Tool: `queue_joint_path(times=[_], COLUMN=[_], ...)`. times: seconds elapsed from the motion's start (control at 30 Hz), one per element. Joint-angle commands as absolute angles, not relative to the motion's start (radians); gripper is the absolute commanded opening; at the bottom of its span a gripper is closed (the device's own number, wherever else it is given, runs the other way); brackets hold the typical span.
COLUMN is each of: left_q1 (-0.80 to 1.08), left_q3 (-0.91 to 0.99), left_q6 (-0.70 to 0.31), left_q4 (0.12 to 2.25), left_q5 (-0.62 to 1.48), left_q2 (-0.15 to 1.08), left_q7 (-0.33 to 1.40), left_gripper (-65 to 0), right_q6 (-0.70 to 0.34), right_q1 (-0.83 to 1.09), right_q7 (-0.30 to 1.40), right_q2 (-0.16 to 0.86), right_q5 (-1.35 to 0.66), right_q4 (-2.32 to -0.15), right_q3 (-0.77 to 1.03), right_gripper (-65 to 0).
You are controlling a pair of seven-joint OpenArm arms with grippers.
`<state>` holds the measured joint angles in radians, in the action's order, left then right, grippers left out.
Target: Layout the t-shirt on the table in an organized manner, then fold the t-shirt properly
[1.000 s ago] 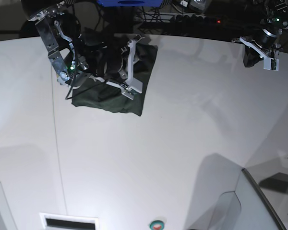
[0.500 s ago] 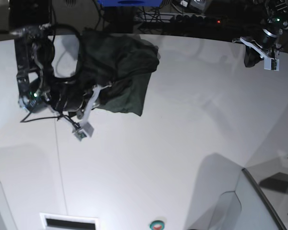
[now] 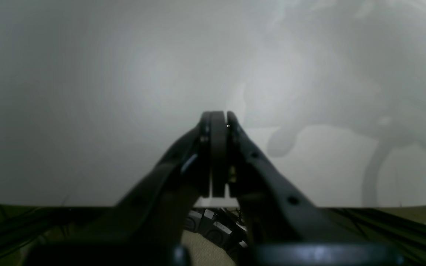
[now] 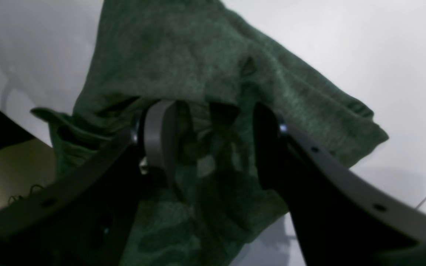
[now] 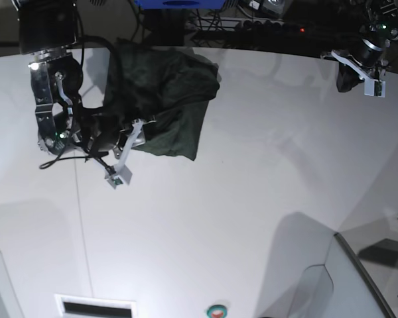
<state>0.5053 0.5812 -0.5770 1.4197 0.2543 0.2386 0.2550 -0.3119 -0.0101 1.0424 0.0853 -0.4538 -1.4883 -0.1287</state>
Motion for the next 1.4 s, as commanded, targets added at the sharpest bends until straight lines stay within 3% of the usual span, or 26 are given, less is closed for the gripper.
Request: queue_joint_path(times=[0.0, 0.17, 0.33, 0.67, 1.07, 1.37], left_q1=[0.513, 0.513, 0.515, 0.515, 0.513, 0.513], left_q3=[0.588, 0.588, 0.588, 0.588, 0.588, 0.588], left_q6=[-0.582, -0.582, -0.582, -0.582, -0.582, -0.582], left_q4=[1.434, 1.434, 1.434, 1.434, 1.434, 1.434], left_q5=[0.265, 0.265, 0.265, 0.265, 0.265, 0.263], left_q2=[0.254, 0.254, 0.254, 0.254, 0.254, 0.254], left_q7=[0.236, 0.236, 0.236, 0.236, 0.236, 0.236], left_gripper=[-65.0, -65.0, -65.0, -65.0, -65.0, -65.0], right_q6=[-0.318, -0.320, -0.363, -0.409, -0.403, -0.403], right_q1=[-0.028, -0.051, -0.061, -0.084, -0.139, -0.196], right_q7=[1.030, 1.029, 1.038, 1.098, 1.093, 1.050], right_q2=[0.088, 0.088, 0.087, -0.028, -0.087, -0.120], right_q5=[-0.466, -0.466, -0.466, -0.463, -0.458, -0.461], right_q4=[-1.492, -1.449, -1.449, -1.457, -1.454, -1.319], right_q3=[-0.128, -0.133, -0.134, -0.165, -0.234, -0.234], right_gripper=[-35.7, -52.8, -65.0, -64.5, -64.4, -64.4])
